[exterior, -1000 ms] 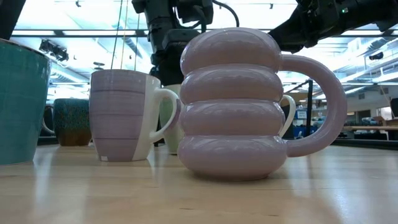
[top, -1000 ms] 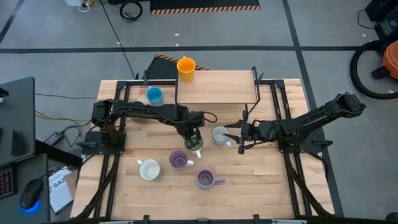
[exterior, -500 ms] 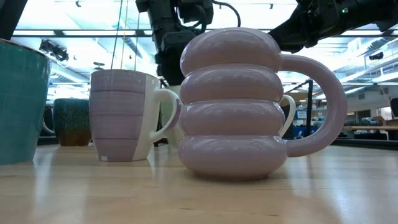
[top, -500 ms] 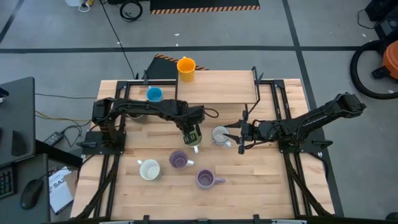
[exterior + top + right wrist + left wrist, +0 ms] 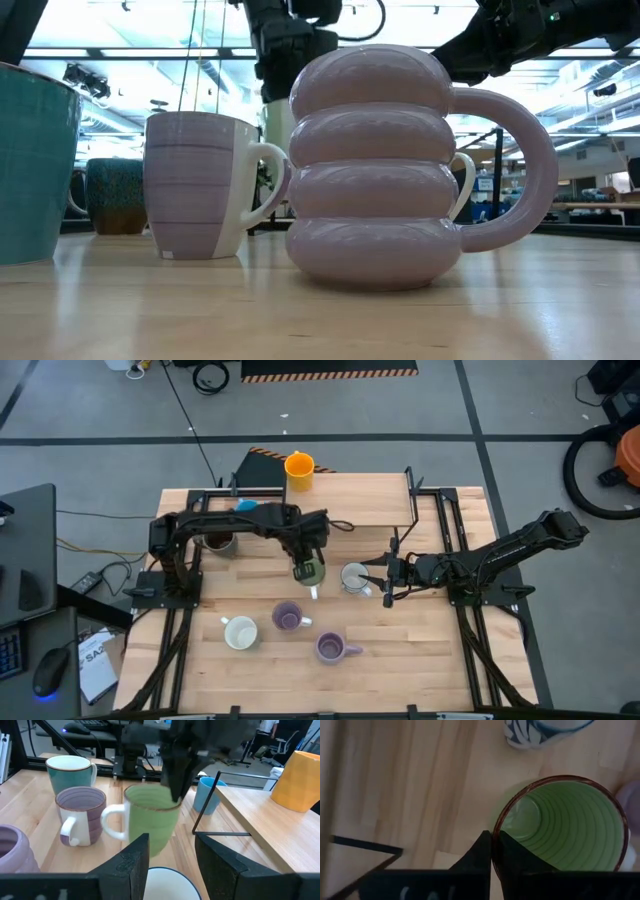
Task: Place coffee mugs
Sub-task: Put the green mug on the shelf
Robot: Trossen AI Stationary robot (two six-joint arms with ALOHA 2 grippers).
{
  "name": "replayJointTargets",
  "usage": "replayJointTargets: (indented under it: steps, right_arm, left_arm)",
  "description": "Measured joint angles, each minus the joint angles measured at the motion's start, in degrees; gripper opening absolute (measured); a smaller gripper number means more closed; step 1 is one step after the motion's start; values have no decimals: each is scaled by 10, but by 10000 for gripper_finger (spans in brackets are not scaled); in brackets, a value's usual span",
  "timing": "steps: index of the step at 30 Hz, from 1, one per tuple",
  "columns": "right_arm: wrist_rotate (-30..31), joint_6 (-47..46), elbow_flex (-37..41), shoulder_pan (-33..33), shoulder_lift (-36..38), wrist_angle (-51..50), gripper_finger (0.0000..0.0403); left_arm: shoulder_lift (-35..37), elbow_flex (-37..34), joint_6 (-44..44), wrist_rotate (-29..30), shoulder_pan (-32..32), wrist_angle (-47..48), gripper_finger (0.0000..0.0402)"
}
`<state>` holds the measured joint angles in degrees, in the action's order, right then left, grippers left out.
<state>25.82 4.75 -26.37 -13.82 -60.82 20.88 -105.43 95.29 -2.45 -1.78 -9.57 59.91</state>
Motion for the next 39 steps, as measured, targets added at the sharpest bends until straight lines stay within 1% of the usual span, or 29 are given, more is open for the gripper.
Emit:
replayJointTargets:
  steps: [12,17,21,29,32,39]
  right_arm:
    - [0,2,0,0,0,2,165]
    - [0,4,0,0,0,5,165]
    - [0,4,0,0,0,8,165]
    - [0,4,0,0,0,13,165]
    - [0,4,0,0,0,13,165]
    - [0,4,0,0,0,13,165]
  left_arm:
    - [1,115,58,0,-40,80,16]
    - [2,165,79,-1,-70,106,16]
    - [1,188,94,4,-100,117,16]
    - [1,203,136,11,-158,130,16]
    - [0,203,154,12,-171,143,16]
    - [-2,203,177,7,-190,138,16]
